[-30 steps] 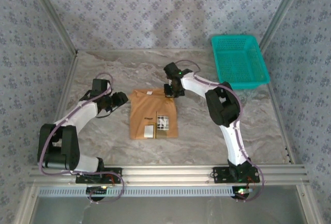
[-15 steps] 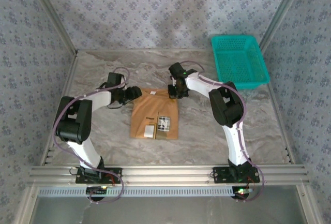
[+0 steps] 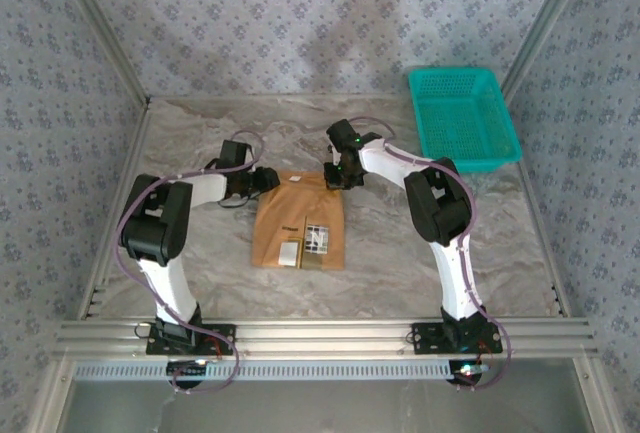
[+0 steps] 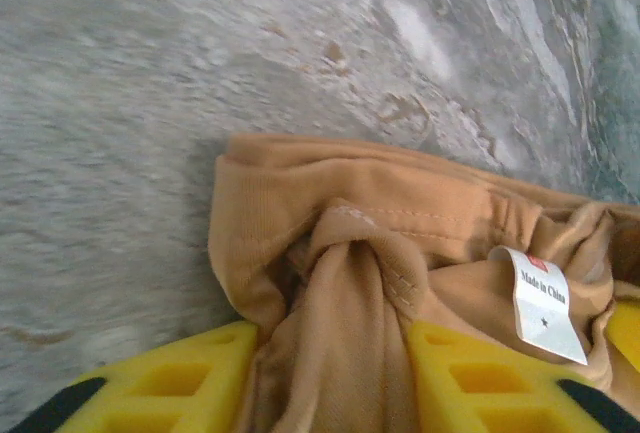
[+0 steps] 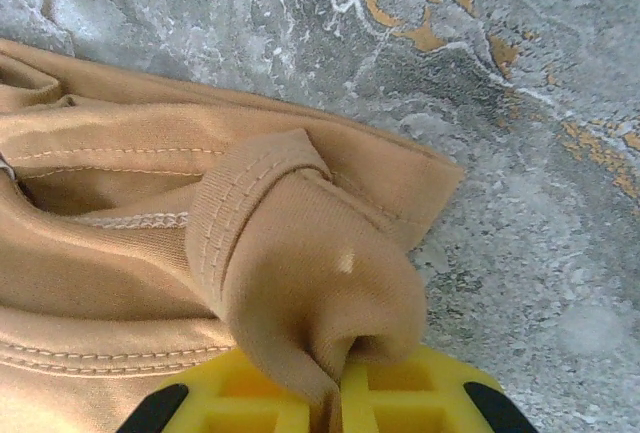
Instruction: Fold the inside-out t-shirt
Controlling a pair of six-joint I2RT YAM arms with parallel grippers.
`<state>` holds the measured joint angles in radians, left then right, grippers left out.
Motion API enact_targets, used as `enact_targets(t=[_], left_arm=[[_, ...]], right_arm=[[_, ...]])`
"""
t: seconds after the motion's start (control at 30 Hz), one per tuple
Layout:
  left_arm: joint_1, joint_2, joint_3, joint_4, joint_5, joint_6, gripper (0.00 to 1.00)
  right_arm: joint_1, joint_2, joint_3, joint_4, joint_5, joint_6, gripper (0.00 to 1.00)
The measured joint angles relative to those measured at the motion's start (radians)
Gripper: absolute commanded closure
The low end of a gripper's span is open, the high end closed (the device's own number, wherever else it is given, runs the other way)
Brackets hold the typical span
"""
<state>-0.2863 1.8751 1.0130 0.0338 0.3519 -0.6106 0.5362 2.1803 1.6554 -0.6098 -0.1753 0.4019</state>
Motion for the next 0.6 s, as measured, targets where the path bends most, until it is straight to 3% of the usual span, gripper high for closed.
enact_targets(t=[0.17, 0.43, 0.6], left_arm=[[-0.051, 0.044, 0.055, -0.019, -0.021, 0.013, 1.00], [-0.056, 0.020, 0.099, -0.150, -0.055, 0.038, 1.00], [-0.048, -0.071, 0.109, -0.220, -0.060, 0.042, 1.00]], right_arm=[[-0.006, 0.000, 0.000, 0.000, -0.012, 0.000, 0.91], [-0.023, 0.000, -0.008, 0.015, -0.024, 0.000, 0.95], [-0.024, -0.027, -0.016, 0.031, -0.029, 0.000, 0.97]])
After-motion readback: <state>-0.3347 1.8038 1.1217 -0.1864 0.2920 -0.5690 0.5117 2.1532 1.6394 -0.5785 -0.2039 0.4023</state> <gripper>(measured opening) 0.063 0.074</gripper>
